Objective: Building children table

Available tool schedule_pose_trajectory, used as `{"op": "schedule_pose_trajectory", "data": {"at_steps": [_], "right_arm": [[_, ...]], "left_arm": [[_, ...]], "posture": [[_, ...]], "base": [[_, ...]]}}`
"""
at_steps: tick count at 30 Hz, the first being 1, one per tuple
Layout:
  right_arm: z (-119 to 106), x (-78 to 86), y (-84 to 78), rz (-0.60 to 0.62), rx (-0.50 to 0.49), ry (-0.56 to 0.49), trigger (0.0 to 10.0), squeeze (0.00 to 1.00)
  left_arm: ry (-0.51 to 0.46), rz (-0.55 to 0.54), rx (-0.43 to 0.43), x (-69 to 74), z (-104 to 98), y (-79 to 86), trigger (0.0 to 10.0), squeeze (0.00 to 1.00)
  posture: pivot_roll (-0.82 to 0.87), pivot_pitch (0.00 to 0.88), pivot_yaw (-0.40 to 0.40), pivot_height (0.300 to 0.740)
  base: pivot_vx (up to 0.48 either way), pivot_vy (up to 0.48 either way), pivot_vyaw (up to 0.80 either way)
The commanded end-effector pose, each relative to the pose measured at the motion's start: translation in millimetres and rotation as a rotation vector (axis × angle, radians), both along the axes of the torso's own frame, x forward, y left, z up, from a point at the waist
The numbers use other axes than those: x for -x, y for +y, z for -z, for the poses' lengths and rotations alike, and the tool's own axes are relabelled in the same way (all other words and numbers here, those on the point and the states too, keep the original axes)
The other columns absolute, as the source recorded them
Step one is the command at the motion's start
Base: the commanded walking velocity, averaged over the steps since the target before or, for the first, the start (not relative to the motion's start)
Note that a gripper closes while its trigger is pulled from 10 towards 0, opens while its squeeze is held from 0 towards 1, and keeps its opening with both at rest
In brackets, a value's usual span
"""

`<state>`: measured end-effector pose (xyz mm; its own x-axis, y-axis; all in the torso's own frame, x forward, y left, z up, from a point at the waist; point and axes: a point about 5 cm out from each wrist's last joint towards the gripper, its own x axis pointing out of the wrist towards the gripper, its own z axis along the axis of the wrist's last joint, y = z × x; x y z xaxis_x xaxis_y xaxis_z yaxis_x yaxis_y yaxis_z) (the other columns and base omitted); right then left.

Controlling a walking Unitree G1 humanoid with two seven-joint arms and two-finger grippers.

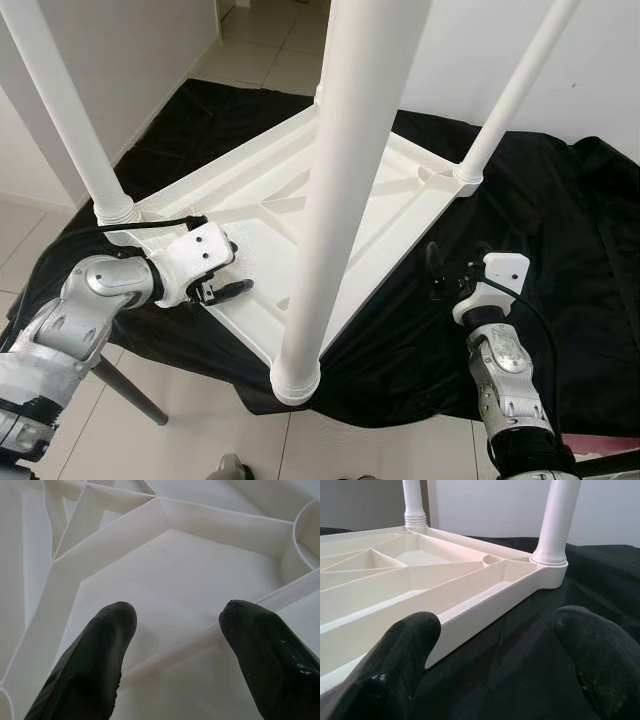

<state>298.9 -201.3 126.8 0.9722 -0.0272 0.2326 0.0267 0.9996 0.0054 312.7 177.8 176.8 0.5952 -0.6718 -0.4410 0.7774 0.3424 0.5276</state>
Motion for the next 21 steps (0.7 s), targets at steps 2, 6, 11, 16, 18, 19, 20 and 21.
{"op": "schedule_pose_trajectory", "data": {"at_steps": [2,6,11,16,18,19,20,21], "right_arm": [[1.5,3.1,-7.1,0.022,0.003,0.015,10.0,0.0],[1.0,3.0,-6.6,0.02,0.005,0.018,10.0,0.0],[0.0,3.0,-5.3,0.018,0.008,0.022,10.0,0.0],[1.1,4.5,-4.5,0.02,0.008,0.028,10.0,0.0],[2.5,6.0,-3.8,0.019,0.007,0.033,10.0,0.0],[3.0,6.6,-3.5,0.017,0.009,0.035,10.0,0.0],[3.0,6.6,-3.5,0.017,0.009,0.035,10.0,0.0],[3.3,7.0,-3.3,0.016,0.009,0.036,10.0,0.0]], "left_arm": [[0.181,0.094,-0.116,9.0,27.5,1.0,10.0,0.0],[0.161,0.084,-0.137,3.7,31.6,-4.2,10.0,0.0],[0.113,0.082,-0.112,-5.6,35.8,-22.4,10.0,0.0],[0.059,0.064,-0.073,-13.5,34.6,-34.5,10.0,0.0],[0.063,0.074,-0.007,-14.3,26.9,-36.0,10.0,0.0],[0.069,0.084,0.025,-13.7,22.1,-35.0,10.0,0.0],[0.069,0.084,0.025,-13.7,22.1,-35.0,10.0,0.0],[0.072,0.092,0.044,-13.2,19.1,-34.0,10.0,0.0]], "posture": [[0.04,0.094,-0.057,0.74],[0.03,0.089,-0.057,0.74],[0.02,0.082,-0.051,0.74],[0.02,0.079,-0.047,0.74],[0.02,0.077,-0.046,0.74],[0.02,0.077,-0.046,0.74],[0.02,0.077,-0.046,0.74],[0.02,0.077,-0.044,0.74]], "base": [[0.0,0.0,0.0],[0.0,0.0,0.0],[0.0,0.0,0.0],[0.0,0.0,0.0],[0.0,0.0,0.0],[0.0,0.0,0.0],[0.0,0.0,0.0],[0.0,0.0,0.0]]}}
